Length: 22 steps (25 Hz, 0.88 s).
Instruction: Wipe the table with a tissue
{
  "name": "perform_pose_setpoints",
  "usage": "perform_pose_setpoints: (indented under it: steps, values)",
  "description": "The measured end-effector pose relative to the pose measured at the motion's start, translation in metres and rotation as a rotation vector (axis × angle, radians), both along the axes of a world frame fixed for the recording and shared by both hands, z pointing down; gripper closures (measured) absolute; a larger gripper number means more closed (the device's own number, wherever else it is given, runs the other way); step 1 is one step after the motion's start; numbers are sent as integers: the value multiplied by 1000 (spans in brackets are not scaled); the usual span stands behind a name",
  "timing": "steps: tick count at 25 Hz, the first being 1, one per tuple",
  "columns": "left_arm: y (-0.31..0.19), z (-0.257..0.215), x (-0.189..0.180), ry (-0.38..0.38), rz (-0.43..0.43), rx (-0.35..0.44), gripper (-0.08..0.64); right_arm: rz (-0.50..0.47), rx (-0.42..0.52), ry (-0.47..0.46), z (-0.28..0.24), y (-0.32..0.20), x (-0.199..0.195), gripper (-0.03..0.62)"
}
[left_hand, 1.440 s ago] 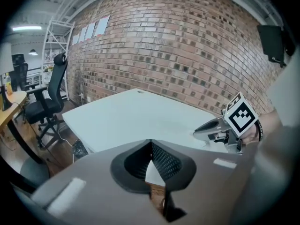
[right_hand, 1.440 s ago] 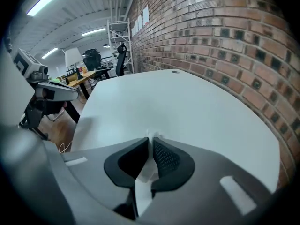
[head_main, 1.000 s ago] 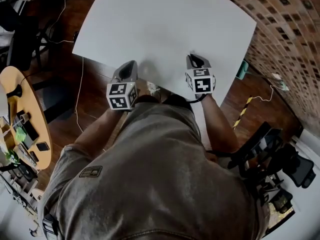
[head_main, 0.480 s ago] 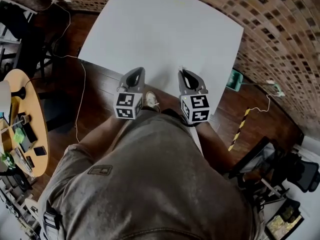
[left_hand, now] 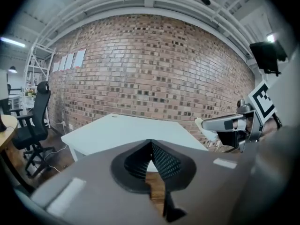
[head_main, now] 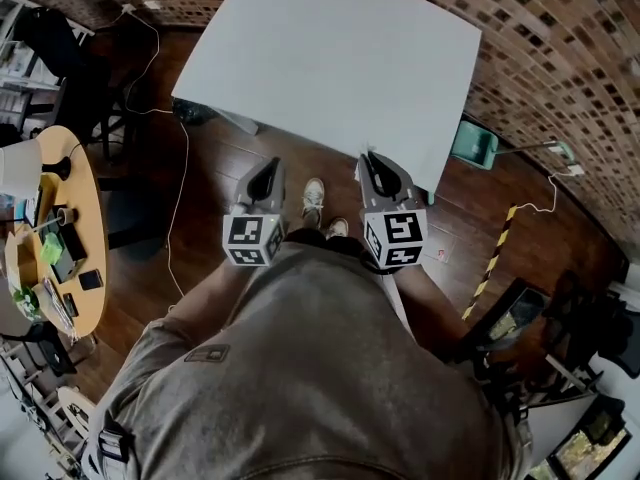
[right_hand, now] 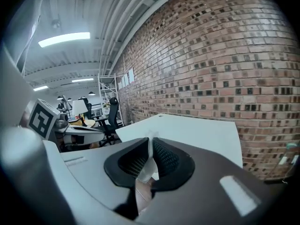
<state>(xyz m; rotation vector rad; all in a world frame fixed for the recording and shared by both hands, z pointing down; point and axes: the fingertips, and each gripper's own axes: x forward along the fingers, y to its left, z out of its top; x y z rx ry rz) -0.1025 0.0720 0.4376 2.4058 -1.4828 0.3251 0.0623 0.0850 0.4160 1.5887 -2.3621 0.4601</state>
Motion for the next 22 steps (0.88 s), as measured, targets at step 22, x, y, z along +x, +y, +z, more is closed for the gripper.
perform_pose_setpoints:
  steps: [22]
  values:
    - [38,-22,11,86,233,21,558,215,17,83,-15,73,-6,552]
